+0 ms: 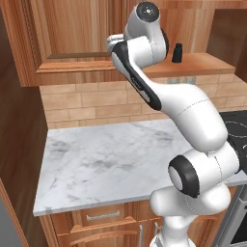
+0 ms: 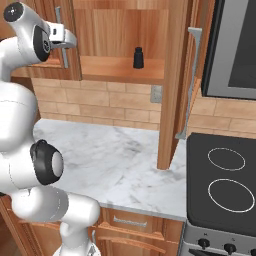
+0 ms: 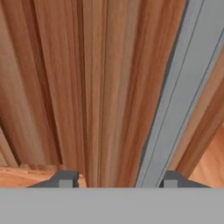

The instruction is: Move the ketchup and shaker from the cabinet to the dining counter.

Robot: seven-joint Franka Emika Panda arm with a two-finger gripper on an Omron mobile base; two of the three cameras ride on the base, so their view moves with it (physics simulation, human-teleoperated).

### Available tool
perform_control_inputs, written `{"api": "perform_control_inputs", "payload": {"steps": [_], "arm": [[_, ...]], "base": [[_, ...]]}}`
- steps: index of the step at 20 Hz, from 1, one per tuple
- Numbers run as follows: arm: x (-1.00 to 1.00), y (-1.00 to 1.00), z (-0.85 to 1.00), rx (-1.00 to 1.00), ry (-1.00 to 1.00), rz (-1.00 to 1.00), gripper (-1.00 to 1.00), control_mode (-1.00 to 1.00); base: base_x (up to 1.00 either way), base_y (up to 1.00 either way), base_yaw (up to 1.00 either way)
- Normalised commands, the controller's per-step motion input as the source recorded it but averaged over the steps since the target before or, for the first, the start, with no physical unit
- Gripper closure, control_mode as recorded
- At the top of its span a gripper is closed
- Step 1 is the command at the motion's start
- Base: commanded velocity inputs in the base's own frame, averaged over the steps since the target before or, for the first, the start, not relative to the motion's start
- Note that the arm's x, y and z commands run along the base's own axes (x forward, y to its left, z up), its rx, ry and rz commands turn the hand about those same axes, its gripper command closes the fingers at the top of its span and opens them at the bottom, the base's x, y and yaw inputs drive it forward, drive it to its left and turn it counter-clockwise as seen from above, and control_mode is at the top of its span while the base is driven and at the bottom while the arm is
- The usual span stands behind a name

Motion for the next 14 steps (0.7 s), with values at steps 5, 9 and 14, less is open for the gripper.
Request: {"api": "perform_control_inputs", "payload": {"steps": [5,9,14], "arm": [[0.36,0.00,-0.02,0.12,-0.07,0.00,1.00,-1.00],[0.14,0.07,0.00,0.21,0.00,0.00,1.00,-1.00],[-0.01,0.18,0.02,0.23,0.00,0.01,1.00,-1.00]], "base": [[0.00,0.00,0.00],[0.00,0.00,0.00],[0.00,0.00,0.00]]}}
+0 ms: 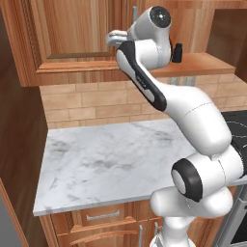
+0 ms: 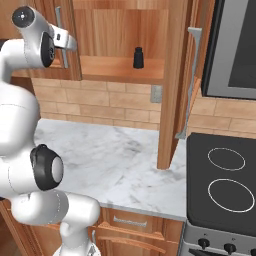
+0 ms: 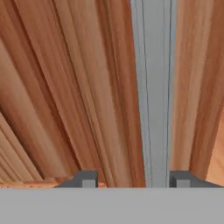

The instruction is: Move the ketchup and shaker from the cabinet to the dining counter.

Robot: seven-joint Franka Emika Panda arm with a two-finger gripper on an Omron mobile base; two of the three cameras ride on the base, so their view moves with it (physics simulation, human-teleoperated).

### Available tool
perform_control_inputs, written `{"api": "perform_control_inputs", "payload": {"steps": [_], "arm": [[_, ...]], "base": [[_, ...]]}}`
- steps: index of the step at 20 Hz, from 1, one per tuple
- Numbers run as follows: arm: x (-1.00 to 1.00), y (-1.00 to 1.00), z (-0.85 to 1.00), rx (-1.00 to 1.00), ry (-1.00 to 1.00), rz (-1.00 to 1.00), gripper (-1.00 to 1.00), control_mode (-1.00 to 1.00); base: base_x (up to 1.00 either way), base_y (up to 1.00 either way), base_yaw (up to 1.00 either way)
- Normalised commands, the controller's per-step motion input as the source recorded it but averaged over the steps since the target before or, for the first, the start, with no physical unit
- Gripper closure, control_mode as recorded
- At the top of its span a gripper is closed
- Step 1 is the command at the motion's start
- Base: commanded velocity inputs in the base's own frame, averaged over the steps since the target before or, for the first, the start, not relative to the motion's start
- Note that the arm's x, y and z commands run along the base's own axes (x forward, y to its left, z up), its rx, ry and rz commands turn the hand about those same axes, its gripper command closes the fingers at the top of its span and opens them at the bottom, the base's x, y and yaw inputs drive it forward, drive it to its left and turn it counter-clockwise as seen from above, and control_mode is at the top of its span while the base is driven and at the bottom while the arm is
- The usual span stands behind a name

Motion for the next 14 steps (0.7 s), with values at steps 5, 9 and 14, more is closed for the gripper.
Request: {"api": "perform_control_inputs", "payload": {"steps": [5,9,14], "arm": [[-0.16,0.18,0.12,0.23,0.02,0.05,1.00,-1.00],[-0.29,0.19,0.13,0.18,0.04,0.05,1.00,-1.00],[-0.39,0.21,0.15,0.15,0.00,0.07,1.00,-1.00]], "base": [[0.00,0.00,0.00],[0.00,0.00,0.00],[0.00,0.00,0.00]]}}
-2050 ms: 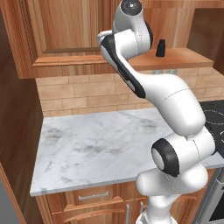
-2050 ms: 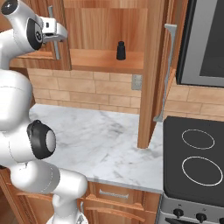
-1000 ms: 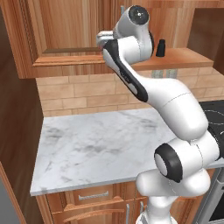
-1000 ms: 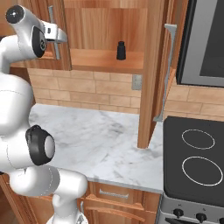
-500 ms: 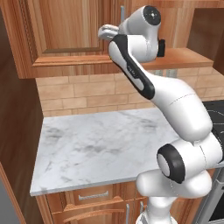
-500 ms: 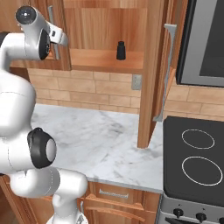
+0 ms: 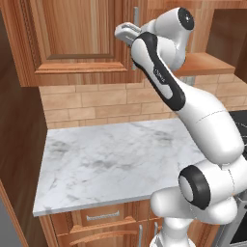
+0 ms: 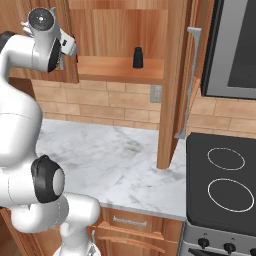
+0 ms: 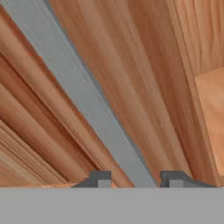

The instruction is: Move the ketchup and shaker from the cabinet to the dining counter.

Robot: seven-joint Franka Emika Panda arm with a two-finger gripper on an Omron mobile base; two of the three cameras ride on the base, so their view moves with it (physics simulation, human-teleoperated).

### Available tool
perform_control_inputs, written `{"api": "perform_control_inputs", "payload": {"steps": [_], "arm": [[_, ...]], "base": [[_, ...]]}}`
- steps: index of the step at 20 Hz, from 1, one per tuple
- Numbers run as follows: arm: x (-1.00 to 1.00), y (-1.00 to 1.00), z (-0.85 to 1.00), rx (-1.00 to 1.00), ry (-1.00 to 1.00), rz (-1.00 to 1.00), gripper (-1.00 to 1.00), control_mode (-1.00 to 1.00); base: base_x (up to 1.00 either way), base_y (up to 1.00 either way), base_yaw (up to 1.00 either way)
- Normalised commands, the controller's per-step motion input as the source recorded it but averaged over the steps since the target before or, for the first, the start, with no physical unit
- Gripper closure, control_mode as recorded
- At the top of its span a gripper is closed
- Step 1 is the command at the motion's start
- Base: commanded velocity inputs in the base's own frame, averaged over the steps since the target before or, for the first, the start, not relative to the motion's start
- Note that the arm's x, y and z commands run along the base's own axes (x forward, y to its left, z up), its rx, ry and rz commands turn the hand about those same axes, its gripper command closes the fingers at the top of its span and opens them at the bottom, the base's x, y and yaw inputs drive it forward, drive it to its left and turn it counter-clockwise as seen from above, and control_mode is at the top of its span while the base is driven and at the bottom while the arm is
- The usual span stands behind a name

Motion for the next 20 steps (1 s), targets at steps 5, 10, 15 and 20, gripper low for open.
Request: {"api": "perform_control_inputs", "payload": {"steps": [5,10,15,20], "arm": [[-0.44,0.26,0.15,0.11,0.00,0.06,1.00,-1.00],[-0.45,0.34,0.11,0.08,0.00,0.05,1.00,-1.00],[-0.45,0.40,0.05,0.03,0.00,0.04,1.00,-1.00],[-0.45,0.49,0.00,0.00,0.00,0.02,1.00,-1.00]], "base": [[0.00,0.00,0.00],[0.00,0.00,0.00],[0.00,0.00,0.00],[0.00,0.00,0.00]]}}
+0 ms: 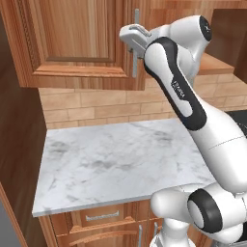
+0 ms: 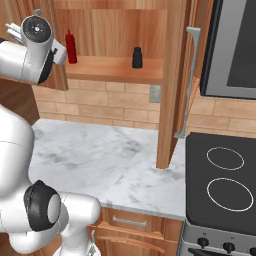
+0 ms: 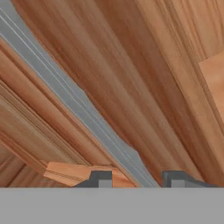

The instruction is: Move the ketchup and shaker from the cabinet to the dining counter.

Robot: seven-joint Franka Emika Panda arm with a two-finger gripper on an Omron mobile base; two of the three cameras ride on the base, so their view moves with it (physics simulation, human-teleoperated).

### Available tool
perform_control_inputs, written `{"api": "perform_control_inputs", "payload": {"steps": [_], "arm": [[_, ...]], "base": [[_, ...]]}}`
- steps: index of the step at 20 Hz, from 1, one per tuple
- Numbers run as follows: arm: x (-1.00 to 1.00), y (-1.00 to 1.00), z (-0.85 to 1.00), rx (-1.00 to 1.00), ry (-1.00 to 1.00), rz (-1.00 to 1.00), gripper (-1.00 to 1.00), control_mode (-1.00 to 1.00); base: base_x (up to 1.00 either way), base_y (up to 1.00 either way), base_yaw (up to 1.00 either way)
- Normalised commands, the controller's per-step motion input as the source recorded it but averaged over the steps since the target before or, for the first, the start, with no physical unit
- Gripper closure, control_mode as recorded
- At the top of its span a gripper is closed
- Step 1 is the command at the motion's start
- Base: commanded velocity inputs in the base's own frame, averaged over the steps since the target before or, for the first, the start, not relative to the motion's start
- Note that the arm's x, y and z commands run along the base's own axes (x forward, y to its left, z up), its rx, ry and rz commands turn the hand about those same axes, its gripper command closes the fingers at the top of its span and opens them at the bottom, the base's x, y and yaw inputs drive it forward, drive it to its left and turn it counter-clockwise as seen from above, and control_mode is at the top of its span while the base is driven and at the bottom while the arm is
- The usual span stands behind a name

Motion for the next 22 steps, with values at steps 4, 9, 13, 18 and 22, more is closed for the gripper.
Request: {"api": "perform_control_inputs", "payload": {"steps": [4,9,13,18,22], "arm": [[-0.46,0.53,0.00,0.00,-0.01,0.01,1.00,-1.00],[-0.50,0.56,0.00,0.00,-0.01,0.02,1.00,-1.00],[-0.52,0.57,0.00,0.00,-0.01,0.02,1.00,-1.00],[-0.59,0.56,-0.04,0.00,-0.07,0.04,1.00,-1.00],[-0.61,0.57,-0.07,0.00,-0.10,0.04,1.00,-1.00]], "base": [[0.00,0.00,0.00],[0.00,0.00,0.00],[0.00,0.00,0.00],[0.00,0.00,0.00],[0.00,0.00,0.00]]}}
